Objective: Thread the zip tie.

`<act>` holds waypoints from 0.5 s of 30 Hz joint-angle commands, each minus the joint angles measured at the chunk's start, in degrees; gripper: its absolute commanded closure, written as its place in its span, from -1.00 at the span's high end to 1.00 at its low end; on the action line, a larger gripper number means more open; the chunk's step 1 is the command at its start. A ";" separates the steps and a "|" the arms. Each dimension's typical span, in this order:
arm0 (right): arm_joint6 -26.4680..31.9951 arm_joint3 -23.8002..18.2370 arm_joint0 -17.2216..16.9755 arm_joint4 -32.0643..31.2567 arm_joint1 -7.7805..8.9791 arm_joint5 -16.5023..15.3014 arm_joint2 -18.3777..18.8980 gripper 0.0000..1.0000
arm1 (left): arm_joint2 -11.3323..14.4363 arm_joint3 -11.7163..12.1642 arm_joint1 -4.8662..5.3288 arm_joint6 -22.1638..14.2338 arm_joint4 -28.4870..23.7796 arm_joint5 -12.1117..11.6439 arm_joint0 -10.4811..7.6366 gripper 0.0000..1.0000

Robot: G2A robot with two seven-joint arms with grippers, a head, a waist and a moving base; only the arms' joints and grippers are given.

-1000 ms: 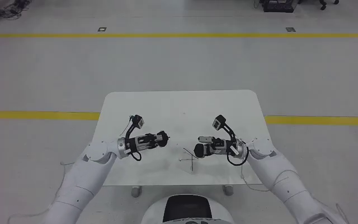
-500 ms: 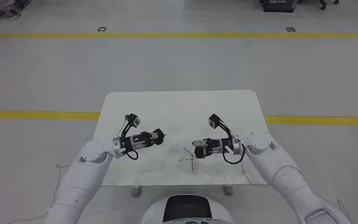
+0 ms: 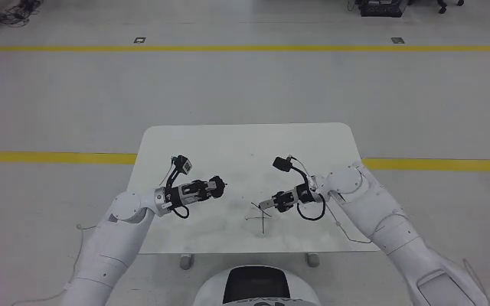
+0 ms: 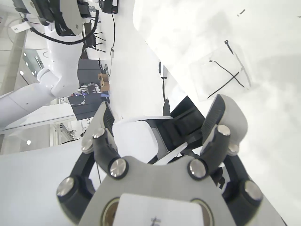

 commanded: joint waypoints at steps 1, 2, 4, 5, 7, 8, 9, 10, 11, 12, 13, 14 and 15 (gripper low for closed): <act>0.00 0.00 0.00 -0.01 0.00 0.00 0.00 1.00 | 0.00 0.00 0.00 0.00 0.00 0.00 0.00 -1.00; 0.00 0.00 0.00 -0.01 0.00 0.00 0.00 1.00 | 0.00 0.00 0.00 0.00 0.00 0.00 0.00 -1.00; -0.30 -0.24 -0.04 -0.18 -0.01 -0.14 -0.04 1.00 | 0.00 0.00 0.00 0.00 0.00 0.00 0.00 -1.00; -0.53 -1.70 0.06 -2.11 0.06 -1.43 -0.44 1.00 | 0.00 0.00 0.00 0.00 0.00 0.00 0.00 -1.00; 0.54 -3.52 0.92 -7.84 0.35 -2.11 -1.30 1.00 | 0.00 0.00 0.00 0.00 0.00 0.00 0.00 -1.00; 0.93 -4.27 1.50 -10.04 0.42 -1.73 -1.67 1.00 | 0.00 0.00 0.00 0.00 0.00 0.00 0.00 -1.00; 2.54 -5.41 2.41 -12.64 0.42 -2.22 -2.69 1.00 | 0.00 0.00 0.00 0.00 0.00 0.00 0.00 -1.00; 3.09 -5.68 3.07 -13.61 0.36 -2.40 -3.18 1.00 | 0.00 0.00 0.00 0.00 0.00 0.00 0.00 -1.00; 3.58 -5.66 3.87 -14.89 0.29 -2.60 -3.73 1.00 | 0.00 0.00 0.00 0.00 0.00 0.00 0.00 -1.00; 5.05 -5.56 5.13 -16.78 0.10 -3.07 -4.96 1.00 | 0.00 0.00 0.00 0.00 0.00 0.00 0.00 -1.00; 5.24 -5.23 6.00 -17.66 -0.09 -3.20 -5.68 1.00 | 0.00 0.00 0.00 0.00 0.00 0.00 0.00 -1.00; 5.44 -4.90 6.78 -18.68 -0.32 -3.40 -6.56 1.00 | 0.00 0.00 0.00 0.00 0.00 0.00 0.00 -1.00; 5.99 -4.51 7.63 -19.30 -0.59 -3.98 -7.57 1.00 | 0.00 0.00 0.00 0.00 0.00 0.00 0.00 -1.00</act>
